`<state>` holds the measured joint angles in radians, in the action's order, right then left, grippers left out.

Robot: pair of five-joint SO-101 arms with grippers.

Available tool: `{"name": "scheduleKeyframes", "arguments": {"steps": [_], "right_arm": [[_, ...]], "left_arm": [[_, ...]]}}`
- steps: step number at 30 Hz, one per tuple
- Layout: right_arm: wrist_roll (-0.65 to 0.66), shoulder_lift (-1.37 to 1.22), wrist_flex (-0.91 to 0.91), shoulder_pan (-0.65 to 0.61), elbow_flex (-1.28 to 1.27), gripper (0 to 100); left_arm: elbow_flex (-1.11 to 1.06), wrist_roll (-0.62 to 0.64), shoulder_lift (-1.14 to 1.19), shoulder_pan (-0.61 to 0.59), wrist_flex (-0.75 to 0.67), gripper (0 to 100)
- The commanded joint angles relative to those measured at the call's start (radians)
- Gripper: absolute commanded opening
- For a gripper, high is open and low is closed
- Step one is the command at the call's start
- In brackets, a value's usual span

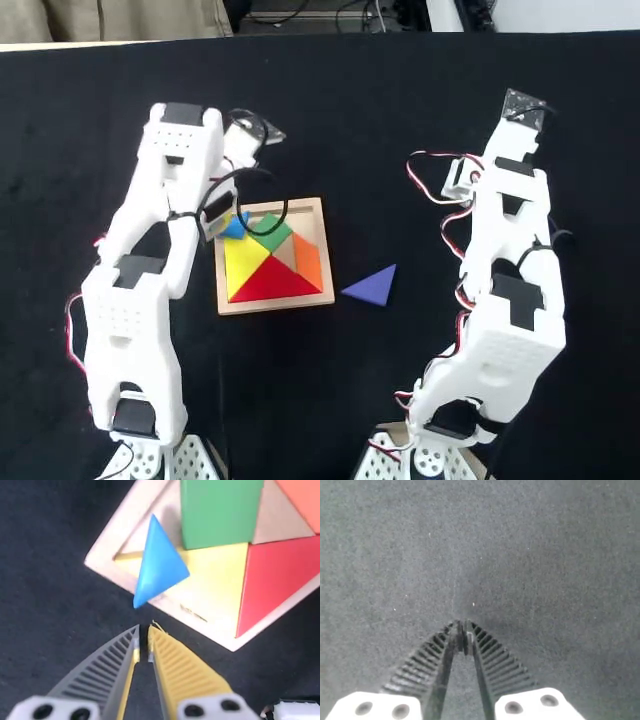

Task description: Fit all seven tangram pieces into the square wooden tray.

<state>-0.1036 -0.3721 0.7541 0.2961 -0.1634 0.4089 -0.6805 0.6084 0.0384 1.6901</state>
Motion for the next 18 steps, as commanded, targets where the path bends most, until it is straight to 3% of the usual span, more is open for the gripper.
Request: {"name": "scheduleKeyframes", "arguments": {"steps": [1,18], "right_arm": [[0.011,0.007,-0.017,-0.02,0.054,1.1],[0.011,0.007,-0.017,-0.021,0.054,1.1]], "left_arm": [[-0.002,0.005,0.0,0.015,-0.048,4],[0.211,0.011,0.157,0.035,-0.038,4]]}}
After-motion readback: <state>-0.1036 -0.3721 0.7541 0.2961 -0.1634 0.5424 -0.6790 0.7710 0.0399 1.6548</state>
